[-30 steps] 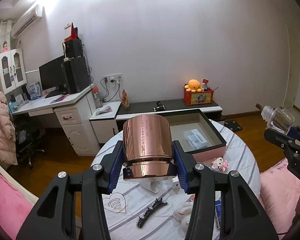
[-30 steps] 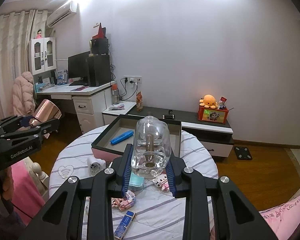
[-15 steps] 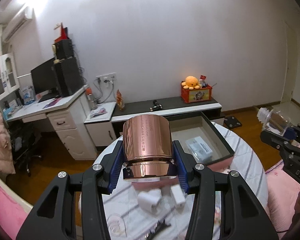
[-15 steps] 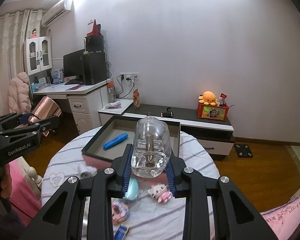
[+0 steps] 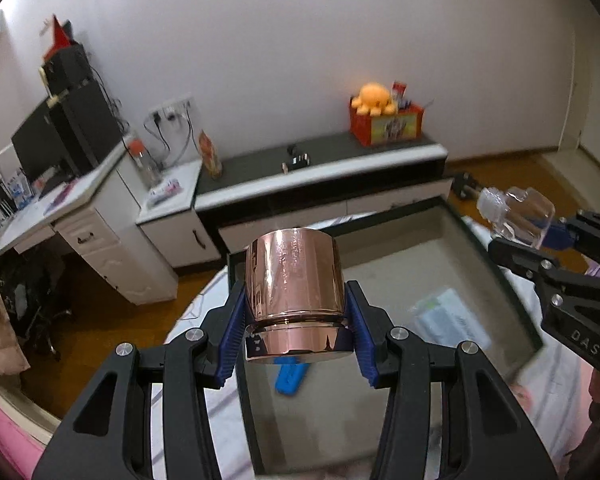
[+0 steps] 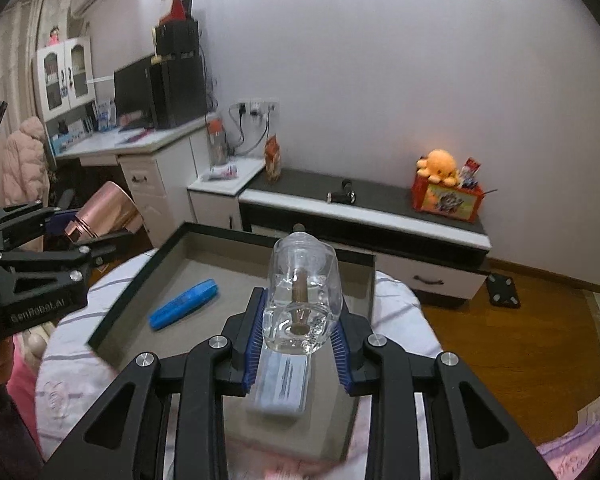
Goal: Organize rigid objects
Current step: 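Carry the cup and bottle into the pink box and release both, then withdraw both tools from the box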
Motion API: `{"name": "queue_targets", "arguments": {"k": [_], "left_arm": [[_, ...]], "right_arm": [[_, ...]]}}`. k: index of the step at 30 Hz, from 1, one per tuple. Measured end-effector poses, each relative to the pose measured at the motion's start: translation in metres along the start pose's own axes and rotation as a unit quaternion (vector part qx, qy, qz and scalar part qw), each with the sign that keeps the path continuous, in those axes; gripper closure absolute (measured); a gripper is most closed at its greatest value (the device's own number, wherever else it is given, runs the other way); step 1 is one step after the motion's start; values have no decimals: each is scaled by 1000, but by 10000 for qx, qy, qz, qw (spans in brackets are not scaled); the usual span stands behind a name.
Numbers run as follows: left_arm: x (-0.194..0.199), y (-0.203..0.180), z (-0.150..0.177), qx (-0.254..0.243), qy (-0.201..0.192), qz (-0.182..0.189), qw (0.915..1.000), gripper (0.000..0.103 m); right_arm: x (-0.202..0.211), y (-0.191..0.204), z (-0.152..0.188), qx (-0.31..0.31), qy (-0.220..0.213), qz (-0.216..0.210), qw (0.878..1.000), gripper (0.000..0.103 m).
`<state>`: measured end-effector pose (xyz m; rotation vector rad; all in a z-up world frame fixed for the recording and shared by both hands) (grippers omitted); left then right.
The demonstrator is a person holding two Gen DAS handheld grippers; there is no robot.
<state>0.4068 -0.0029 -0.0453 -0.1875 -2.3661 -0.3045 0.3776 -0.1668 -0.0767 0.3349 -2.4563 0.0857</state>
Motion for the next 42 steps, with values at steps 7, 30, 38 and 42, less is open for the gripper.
{"name": "queue_targets", "arguments": {"k": [7, 30, 38, 42], "left_arm": [[-83, 8, 6, 66, 802, 45, 9967, 55], [-99, 33, 12, 281, 1004, -175, 9944, 13], [-67, 31, 4, 326, 735, -181, 9966, 13], [-36, 31, -2, 305, 482, -278, 9980, 13]], "right_arm": [[-81, -9, 4, -6, 660, -56, 9978, 72], [-94, -21, -2, -41, 822, 295, 9962, 14], [-66, -15, -10, -13, 648, 361, 9972, 14], [-38, -17, -17, -68, 454, 426, 9980, 14]]}}
Point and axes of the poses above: each gripper's, at about its wrist camera, not at the fingertips, and x roughly against the way its jaws point, y to its left, z to its underside, the point moved 5 cm from there along -x, roughly the way its jaws point, and after that the axes turned 2 degrees about -y, right-handed, at the moved point
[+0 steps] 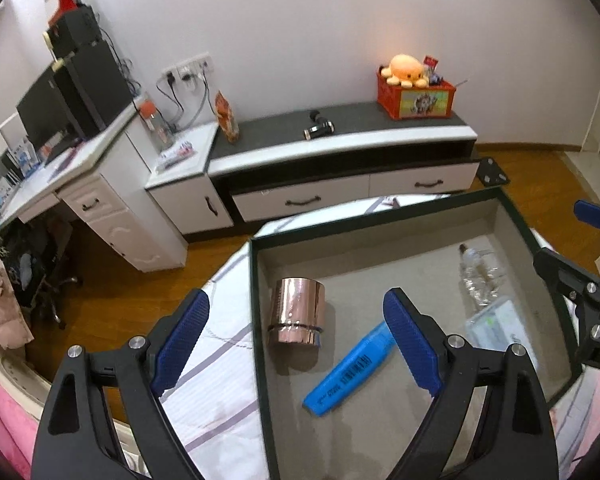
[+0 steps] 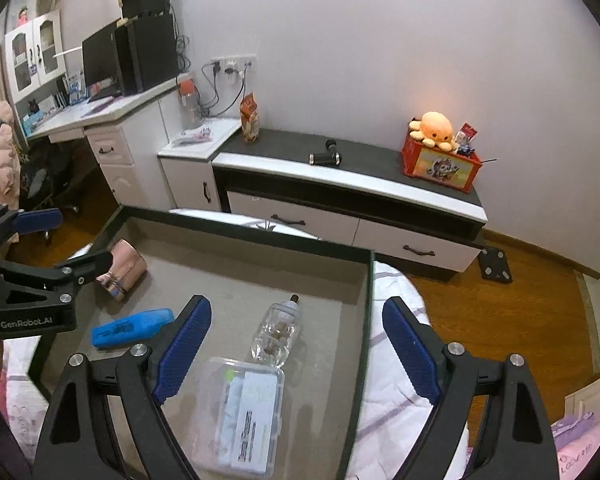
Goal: Organize rigid objects
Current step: 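Withdraw both tools from the box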
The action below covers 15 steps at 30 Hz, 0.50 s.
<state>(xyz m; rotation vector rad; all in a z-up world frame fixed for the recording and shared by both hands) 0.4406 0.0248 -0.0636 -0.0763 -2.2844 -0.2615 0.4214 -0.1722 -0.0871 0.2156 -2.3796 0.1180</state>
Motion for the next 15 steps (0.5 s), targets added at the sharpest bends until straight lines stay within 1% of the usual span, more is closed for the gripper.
{"name": "queue_targets", "arguments": {"k": [3, 7, 8, 10, 12, 15], "left_arm": [[27, 2, 2, -13, -176, -149, 9997, 13], [69, 1, 6, -6, -448, -156, 9989, 12], [84, -1, 9, -16, -552, -207, 9983, 13], [107, -3, 12, -17, -723, -272, 9970, 12], [127, -6, 15, -35, -860, -262, 9959, 12], [161, -12, 28, -83, -1157, -345, 9927, 9]], "right_arm": [[28, -2, -1, -70, -191, 50, 9998, 14], [73, -2, -2, -84, -502, 136, 9986, 14], [80, -2, -1, -78, -550, 152, 9983, 14], [105, 0, 1, -45, -708, 207, 9973, 14], [129, 3, 5, -5, -886, 267, 9957, 14], [163, 9, 16, 33, -1116, 308, 9933, 14]]}}
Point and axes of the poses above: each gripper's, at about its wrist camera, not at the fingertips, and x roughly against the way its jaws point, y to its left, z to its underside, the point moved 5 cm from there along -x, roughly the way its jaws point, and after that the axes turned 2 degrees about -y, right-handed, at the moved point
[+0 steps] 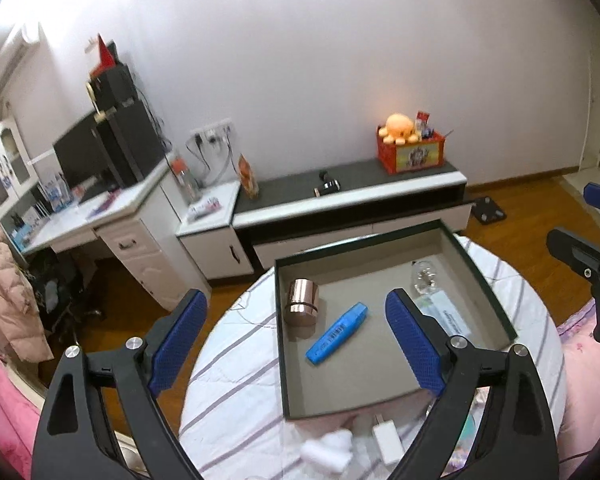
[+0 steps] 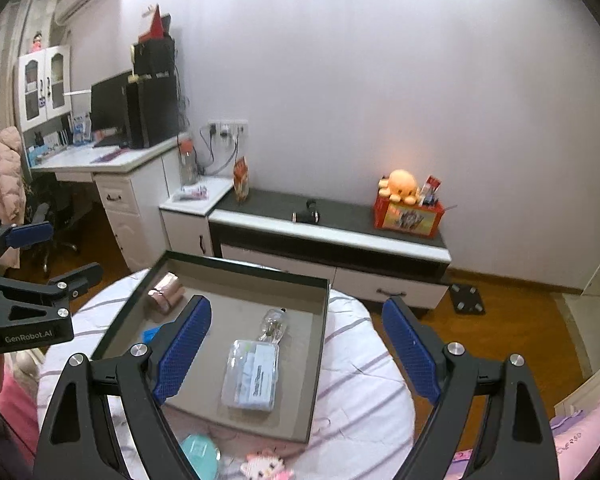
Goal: Organize rigid objects
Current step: 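Withdraw both tools from the box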
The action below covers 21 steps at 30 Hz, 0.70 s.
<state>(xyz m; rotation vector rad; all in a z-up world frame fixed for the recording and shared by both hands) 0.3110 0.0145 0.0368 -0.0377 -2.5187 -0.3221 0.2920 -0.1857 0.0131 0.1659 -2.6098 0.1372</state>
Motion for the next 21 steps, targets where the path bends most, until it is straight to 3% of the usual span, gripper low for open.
{"name": "queue_targets", "arguments": {"k": [6, 13, 21], "left_arm": [[63, -2, 18, 239, -476, 65, 9986, 9], [124, -6, 57, 444, -1005, 192, 9938, 0], [143, -7, 115, 646, -1048, 165, 9923, 0]], "right_arm": [[59, 11, 15, 80, -375, 105, 9992, 14], [115, 25, 50, 121, -651, 175, 9977, 14], [154, 35, 97, 30, -793, 215, 9966, 14]]}}
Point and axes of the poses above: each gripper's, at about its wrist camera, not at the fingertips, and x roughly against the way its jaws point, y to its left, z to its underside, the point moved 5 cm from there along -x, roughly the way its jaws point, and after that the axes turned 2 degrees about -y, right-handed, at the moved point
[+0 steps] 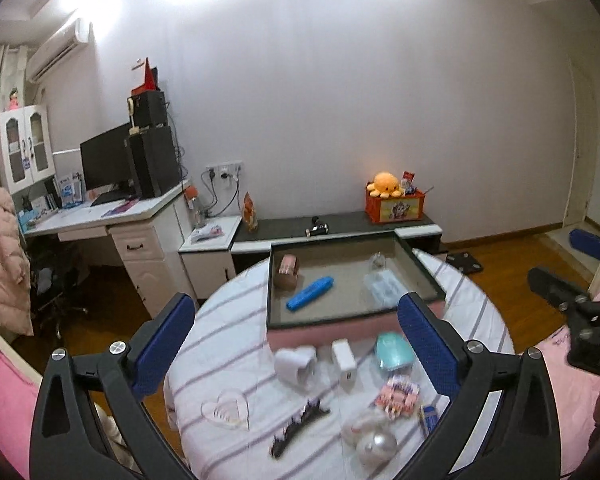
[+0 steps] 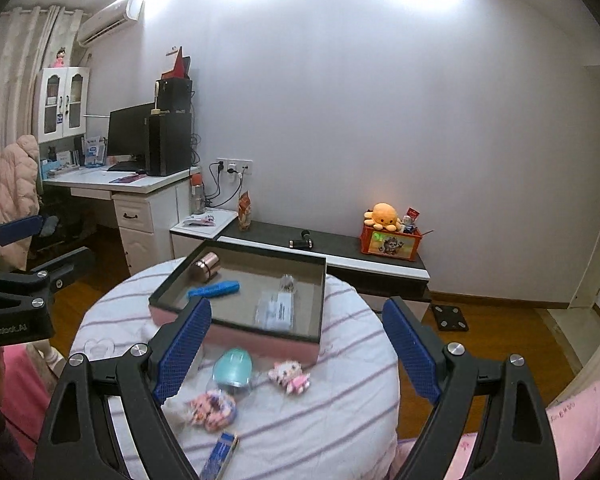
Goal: Organize rigid objects
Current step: 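Withdraw both tools from the box, then move both open tools toward the items on the table beside the box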
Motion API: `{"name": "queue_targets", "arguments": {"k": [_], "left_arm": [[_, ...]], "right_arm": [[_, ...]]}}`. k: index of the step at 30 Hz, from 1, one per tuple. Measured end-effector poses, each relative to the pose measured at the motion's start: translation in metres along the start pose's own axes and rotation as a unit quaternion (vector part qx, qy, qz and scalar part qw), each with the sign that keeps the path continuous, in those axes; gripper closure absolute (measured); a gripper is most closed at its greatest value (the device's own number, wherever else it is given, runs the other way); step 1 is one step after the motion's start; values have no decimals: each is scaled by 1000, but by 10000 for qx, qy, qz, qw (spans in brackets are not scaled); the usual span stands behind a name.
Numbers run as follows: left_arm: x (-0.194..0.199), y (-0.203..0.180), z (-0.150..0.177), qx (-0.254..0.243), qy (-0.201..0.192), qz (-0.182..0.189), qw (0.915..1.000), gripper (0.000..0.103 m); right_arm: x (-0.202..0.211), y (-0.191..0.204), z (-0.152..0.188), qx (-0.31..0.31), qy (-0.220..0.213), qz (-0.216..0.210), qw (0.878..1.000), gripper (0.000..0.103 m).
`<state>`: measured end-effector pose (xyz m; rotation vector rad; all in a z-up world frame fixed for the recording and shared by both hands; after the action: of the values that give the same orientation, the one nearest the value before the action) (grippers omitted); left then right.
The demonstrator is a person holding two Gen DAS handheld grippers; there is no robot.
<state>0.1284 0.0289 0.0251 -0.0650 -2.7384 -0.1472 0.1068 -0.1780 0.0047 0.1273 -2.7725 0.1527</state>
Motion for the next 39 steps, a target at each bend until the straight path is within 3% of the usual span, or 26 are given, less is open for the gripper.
{"name": "queue_targets", "arguments": {"k": [8, 17, 25, 33, 39], "left_arm": [[10, -4, 36, 78, 175, 28, 9998, 0], [15, -1, 33, 83, 102, -172, 9998, 0], [-4, 6, 33, 34, 265, -315, 9991, 0], [-56, 12, 45, 86, 850, -301, 9959, 0], [-111, 6, 72, -32, 1563, -318, 9872, 0]], "right_arm": [[22, 0, 30, -331, 25, -107, 9994, 14], [26, -4, 29, -346, -18, -56, 9994, 14], [12, -6, 30, -355, 152, -73, 9992, 14], [-33, -12, 39, -369, 641, 19, 9973, 14], [-84, -20, 57, -421, 1249, 73, 9912, 14]]}}
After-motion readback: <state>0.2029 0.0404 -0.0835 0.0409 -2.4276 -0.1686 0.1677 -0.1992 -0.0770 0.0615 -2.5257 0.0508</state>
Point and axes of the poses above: each gripper's, at about its wrist camera, not at the fingertips, and x roughly against the way its jaws point, y to its left, z to its underside, the point moved 5 cm from there along -x, roughly the way its jaws point, and after that the axes turned 2 degrees about -y, right-handed, at the moved point
